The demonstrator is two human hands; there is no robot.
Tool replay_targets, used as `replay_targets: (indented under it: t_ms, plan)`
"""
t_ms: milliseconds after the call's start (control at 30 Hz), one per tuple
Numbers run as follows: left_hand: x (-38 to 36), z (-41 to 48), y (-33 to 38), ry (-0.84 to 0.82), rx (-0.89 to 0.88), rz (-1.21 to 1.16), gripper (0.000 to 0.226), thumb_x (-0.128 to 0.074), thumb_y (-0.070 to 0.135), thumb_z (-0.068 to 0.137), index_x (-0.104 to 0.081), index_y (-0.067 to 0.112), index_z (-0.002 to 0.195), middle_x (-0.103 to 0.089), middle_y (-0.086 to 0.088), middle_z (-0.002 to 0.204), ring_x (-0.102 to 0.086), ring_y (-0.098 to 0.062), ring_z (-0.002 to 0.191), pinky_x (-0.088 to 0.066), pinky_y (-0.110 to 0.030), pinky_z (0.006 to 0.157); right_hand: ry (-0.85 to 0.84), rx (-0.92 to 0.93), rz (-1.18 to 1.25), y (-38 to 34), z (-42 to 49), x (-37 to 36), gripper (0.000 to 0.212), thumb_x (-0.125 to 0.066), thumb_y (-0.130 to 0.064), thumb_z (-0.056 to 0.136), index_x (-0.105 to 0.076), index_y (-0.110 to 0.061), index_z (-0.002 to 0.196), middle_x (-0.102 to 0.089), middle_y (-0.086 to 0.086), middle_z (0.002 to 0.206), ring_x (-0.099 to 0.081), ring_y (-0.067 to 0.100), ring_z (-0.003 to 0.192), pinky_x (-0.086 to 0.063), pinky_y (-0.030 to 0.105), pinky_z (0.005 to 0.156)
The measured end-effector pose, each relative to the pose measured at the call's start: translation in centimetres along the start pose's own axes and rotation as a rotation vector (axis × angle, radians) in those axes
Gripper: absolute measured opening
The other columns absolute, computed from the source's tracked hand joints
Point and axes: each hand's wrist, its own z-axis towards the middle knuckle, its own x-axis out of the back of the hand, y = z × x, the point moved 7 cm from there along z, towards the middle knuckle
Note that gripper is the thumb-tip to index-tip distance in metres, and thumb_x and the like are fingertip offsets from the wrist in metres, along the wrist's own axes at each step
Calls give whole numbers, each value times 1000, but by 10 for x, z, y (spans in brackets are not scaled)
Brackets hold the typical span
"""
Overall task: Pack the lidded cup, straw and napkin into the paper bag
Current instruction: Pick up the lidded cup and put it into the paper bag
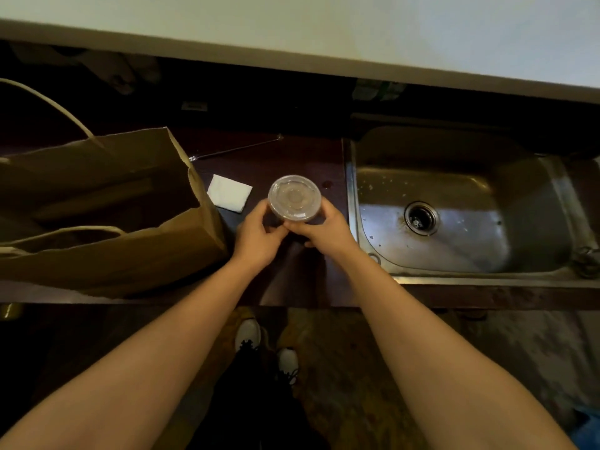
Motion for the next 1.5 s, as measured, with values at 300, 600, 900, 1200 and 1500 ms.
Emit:
replay_targets:
  t_ms: [300,600,900,1200,1500]
  plan:
    - [29,-36,77,63,-200,58,42,-79,16,78,-63,22,116,-72,3,104,-67,-12,97,-56,-38,88,33,199,-18,-63,-37,27,63,-89,-16,66,-63,-15,122,-71,4,115,-66,16,107,-56,36,90]
    - [69,-76,177,56,-357,111,55,-85,27,73,-61,21,122,-70,5,106,-70,-10,86,-53,-20,74,-58,380,-113,-162,-92,46,55,-87,-21,69,-67,-17,120,-75,2,106,-71,18,97,-61,36,74]
    - [151,-116,207,-53,-393,259,59,-87,35,67,-62,30,121,-72,7,104,-72,-10,85,-61,-41,81,-265,485,-200,-225,-136,6,51,-87,-21,70,-69,-19,117,-77,-2,103,-72,11,94,-61,32,76]
    - [247,-130,167,104,-315,263,58,-88,25,67,-65,29,119,-75,9,100,-72,-7,88,-59,-40,87,-447,514,-274,-250,-126,-102,46,-87,-18,70,-69,-21,113,-77,-3,100,-71,3,90,-60,21,72]
    - [277,-89,144,53,-307,225,55,-88,30,66,-65,38,116,-73,12,103,-71,-7,92,-58,-40,87,-383,545,-500,-266,-91,-136,91,-88,-30,64,-40,-27,141,-58,-10,126,-57,5,113,-50,24,93]
